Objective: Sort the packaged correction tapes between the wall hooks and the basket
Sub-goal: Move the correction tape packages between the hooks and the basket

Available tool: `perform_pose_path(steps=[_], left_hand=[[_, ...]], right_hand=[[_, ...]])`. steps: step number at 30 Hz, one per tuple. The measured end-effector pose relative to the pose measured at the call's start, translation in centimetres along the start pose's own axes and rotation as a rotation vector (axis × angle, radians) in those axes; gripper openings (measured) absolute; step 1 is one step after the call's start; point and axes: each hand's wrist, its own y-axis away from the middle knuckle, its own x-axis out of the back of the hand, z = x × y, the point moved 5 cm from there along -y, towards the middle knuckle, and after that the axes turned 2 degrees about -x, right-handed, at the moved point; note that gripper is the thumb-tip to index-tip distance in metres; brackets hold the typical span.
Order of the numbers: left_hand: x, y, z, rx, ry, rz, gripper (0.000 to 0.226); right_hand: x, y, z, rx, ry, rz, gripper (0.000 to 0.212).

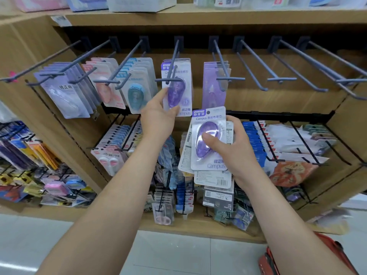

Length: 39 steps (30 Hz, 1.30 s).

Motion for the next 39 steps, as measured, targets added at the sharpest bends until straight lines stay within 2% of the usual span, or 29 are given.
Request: perform_pose_path(steps=[3,5,6,8,9,11,15,17,19,23,29,35,39], left_hand=[[1.0,2.0,0.0,-0.028,-0.115,0.033,0.036],[1.5,4.6,0.6,-0.012,0.128,0.007,0.017],[1.1,5.7,1.0,0.021,0.278,-0.072,0.013],[0.1,7.4,1.7,0.116,0.506,-0.200,0.013],[-0.2,7.9,1.9,0.165,0.594,-0.202,0.011],[-0.4,8.3,2.2,0.251,0.703,-0.140,0.002],[-0.5,8.5,1.7,0.324,0.779,-0.053,0.012],[0.1,8.4,1.3,0.349,0.843,0.073,0.016],[0.8,8.2,1.2,0.337,0.898,0.207,0.017],[1.8,8.1,2.2,0.230,0.891,0.240,0.016],[3.0,6.8,2.8,0.168,0.847,0.215,0.012],[3.9,5.1,4.2,-0.021,0.661,0.256,0.013],[3.6,3.9,4.4,-0.020,0.606,0.226,0.016]], right_hand=[[-0.1,0.2,-0.2,-0.003,-0.032,-0.060,0.046],[-0.4,0.5,-0.3,0.002,-0.035,-0.110,0.048],[-0.6,0.7,-0.4,0.006,-0.038,-0.140,0.051],[-1.1,0.9,-0.3,0.010,-0.036,-0.200,0.059],[-1.4,1.1,-0.3,0.010,-0.039,-0.224,0.062],[-1.8,1.3,-0.5,0.017,-0.048,-0.249,0.063],[-1.9,1.5,-0.7,0.018,-0.042,-0.268,0.045],[-1.6,1.4,-0.4,-0.007,-0.050,-0.267,0.036],[-1.2,1.3,0.1,-0.044,-0.065,-0.253,0.037],[-1.0,1.2,0.8,-0.084,-0.125,-0.223,0.053],[-1.5,1.1,0.1,-0.001,-0.086,-0.202,0.056],[-1.9,0.4,-0.6,0.080,0.007,-0.101,0.046],[-2.3,0.3,-0.6,0.078,-0.015,-0.067,0.031]])
